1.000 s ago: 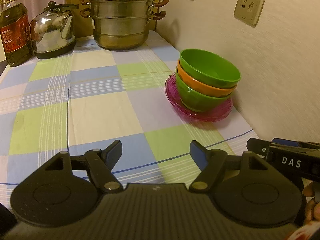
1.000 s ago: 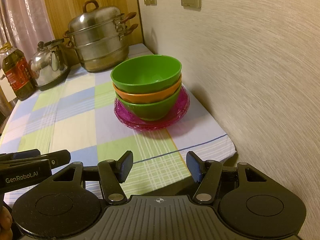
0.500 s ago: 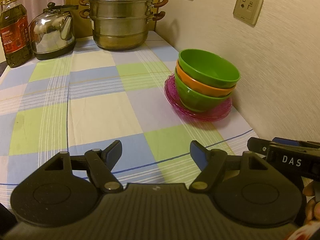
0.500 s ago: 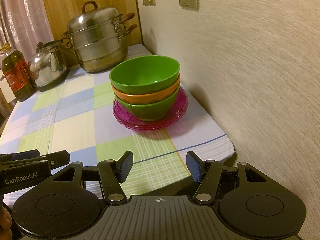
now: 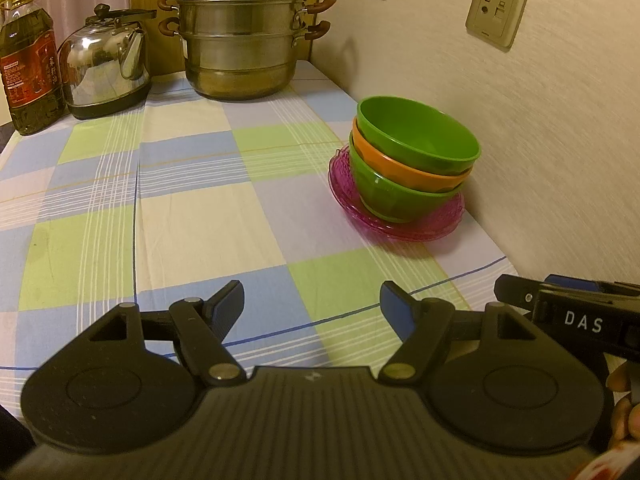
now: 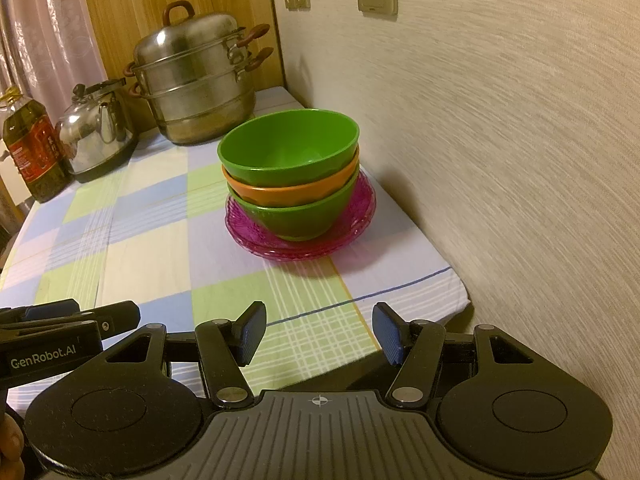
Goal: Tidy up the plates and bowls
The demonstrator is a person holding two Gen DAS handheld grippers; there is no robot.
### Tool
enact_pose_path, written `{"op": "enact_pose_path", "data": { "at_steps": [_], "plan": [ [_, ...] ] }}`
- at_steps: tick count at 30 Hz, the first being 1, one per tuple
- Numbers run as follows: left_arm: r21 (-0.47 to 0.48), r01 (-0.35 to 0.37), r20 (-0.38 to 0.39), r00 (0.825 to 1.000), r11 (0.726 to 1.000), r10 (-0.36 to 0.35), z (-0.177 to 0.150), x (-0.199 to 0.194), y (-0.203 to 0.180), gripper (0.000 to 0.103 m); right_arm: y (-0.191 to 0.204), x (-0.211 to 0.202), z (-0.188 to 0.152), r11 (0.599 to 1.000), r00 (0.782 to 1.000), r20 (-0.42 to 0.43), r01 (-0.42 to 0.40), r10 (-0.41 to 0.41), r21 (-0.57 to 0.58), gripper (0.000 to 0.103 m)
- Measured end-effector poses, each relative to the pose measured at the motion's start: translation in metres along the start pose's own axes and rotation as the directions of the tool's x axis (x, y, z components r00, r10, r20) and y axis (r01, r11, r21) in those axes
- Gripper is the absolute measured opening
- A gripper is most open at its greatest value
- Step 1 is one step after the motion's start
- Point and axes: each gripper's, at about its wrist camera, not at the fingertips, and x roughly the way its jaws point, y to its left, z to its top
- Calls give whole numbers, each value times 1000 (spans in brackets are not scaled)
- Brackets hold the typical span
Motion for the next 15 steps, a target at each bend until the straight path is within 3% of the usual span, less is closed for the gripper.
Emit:
{"op": "enact_pose_path", "data": {
  "at_steps": [15],
  "plan": [
    [4,5,-3,1000,1000,-5,-2,0,1,73,0,-1,0,1000,1000,1,0,0,0,59]
  ]
}}
